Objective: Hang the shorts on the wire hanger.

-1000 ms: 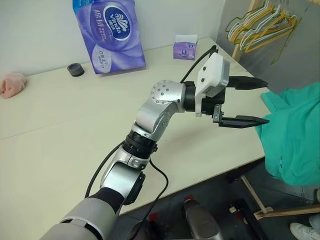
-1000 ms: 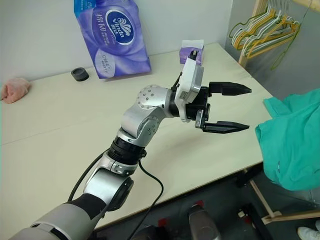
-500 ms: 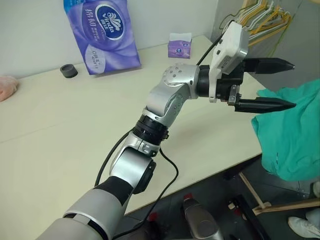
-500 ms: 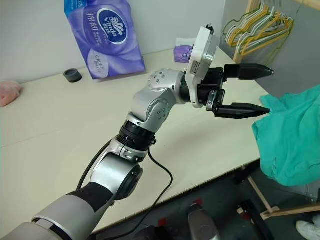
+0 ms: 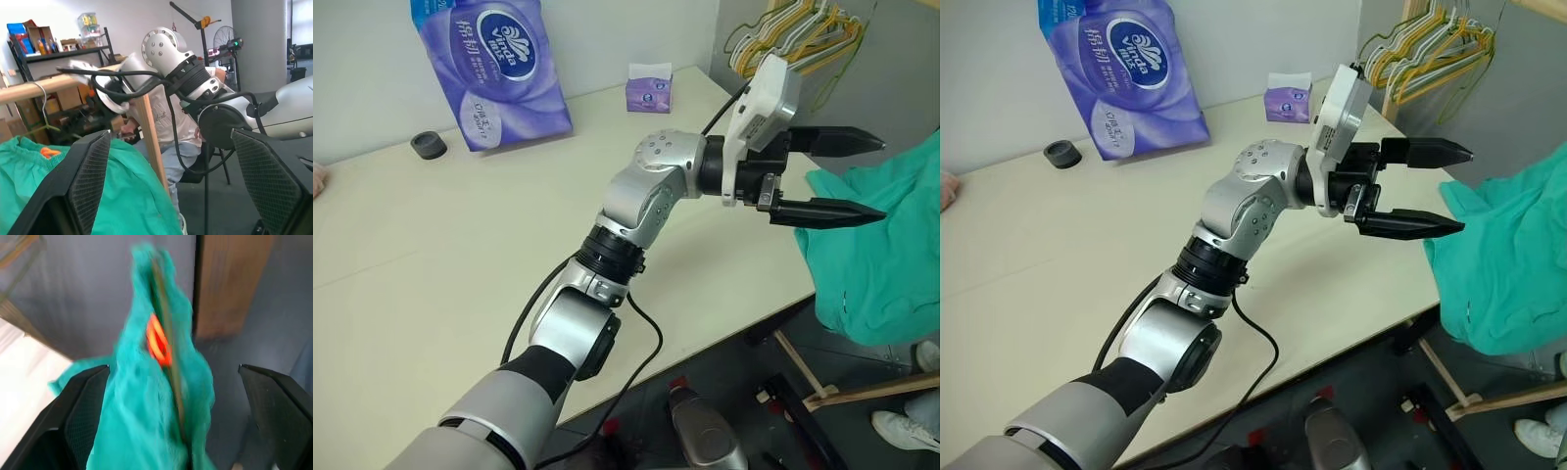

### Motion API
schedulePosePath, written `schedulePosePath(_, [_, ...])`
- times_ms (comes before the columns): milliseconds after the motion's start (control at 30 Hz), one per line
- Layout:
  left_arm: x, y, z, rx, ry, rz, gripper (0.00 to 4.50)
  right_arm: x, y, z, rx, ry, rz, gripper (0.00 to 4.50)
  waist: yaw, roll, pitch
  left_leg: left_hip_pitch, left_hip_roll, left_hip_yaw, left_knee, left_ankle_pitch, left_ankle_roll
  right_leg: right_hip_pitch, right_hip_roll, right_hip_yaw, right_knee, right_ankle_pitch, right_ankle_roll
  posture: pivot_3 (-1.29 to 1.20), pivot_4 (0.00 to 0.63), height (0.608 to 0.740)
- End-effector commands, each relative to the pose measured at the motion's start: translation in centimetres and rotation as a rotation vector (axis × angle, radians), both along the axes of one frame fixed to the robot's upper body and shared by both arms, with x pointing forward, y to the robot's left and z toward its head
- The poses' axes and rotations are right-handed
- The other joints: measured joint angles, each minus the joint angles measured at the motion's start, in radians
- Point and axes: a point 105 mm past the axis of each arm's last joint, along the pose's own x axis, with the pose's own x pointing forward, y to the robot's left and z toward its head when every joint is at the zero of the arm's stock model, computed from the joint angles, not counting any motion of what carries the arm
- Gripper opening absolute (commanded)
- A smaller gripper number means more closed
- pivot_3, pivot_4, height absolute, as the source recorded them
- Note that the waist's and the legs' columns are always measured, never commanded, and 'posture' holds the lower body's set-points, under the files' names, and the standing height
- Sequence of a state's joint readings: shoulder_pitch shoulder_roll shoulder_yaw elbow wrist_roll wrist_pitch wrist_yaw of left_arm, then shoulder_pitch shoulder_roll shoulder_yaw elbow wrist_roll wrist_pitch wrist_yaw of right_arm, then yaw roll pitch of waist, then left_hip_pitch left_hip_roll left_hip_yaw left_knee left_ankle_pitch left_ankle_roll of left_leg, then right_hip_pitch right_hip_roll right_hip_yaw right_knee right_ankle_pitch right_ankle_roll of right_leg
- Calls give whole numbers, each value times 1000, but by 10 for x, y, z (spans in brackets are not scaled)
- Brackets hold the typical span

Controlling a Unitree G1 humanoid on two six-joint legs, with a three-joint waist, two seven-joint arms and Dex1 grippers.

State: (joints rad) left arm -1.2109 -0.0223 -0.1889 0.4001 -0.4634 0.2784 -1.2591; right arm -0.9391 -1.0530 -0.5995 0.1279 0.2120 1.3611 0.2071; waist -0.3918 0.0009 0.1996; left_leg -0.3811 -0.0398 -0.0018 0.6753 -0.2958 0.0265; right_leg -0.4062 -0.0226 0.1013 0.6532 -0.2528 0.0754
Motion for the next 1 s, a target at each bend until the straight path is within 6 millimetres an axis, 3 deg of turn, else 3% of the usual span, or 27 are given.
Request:
schedulePosePath(33, [-3,0,8,18,-53,12,4159,-1,15,37,-251,-128,39,4481,0,0,0,0,0,0,0,0,0,0,0,0,0,0,1,-403,186,740])
schedulePosePath(200, [8,2,8,13,-63,99,4159,8,38,42,-472,-222,107,4481,5,1,0,0,0,-1,1,0,0,0,-1,0,-1,2,4,-360,176,740])
schedulePosePath(267, [15,6,10,-3,-71,155,4159,16,57,34,-506,-275,197,4481,7,0,0,-1,0,-1,1,0,0,0,-1,0,-2,3,6,-344,175,740])
schedulePosePath(467, [53,36,-8,-12,-186,508,4159,36,137,-30,-588,-289,569,4481,16,1,-1,-1,0,-1,1,0,0,1,-1,0,-2,4,8,-256,165,740])
schedulePosePath(567, [74,74,-26,19,-198,736,4159,42,177,-58,-546,-301,715,4481,30,1,-1,1,0,0,2,0,0,0,-1,1,3,8,3,-213,158,740])
schedulePosePath(633, [87,108,-37,5,-114,909,4159,46,200,-74,-524,-312,792,4481,52,1,-2,2,0,-1,3,0,0,-3,-1,1,7,8,3,-180,151,740])
schedulePosePath(733, [97,158,-53,-56,0,1162,4159,54,221,-93,-452,-334,834,4481,94,0,-3,0,1,-5,5,0,0,-6,-5,-2,9,9,2,-134,143,740])
schedulePosePath(867, [93,229,-79,-82,28,1559,4159,64,250,-128,-394,-329,890,4481,177,-4,-5,-3,0,-13,4,4,-6,-10,-7,-6,12,10,-1,-71,135,740])
schedulePosePath(1000, [80,285,-105,-96,97,1880,4159,64,278,-161,-315,-306,1015,4481,262,-10,-9,-5,0,-15,4,6,-10,-12,-7,-9,12,12,-5,9,128,740])
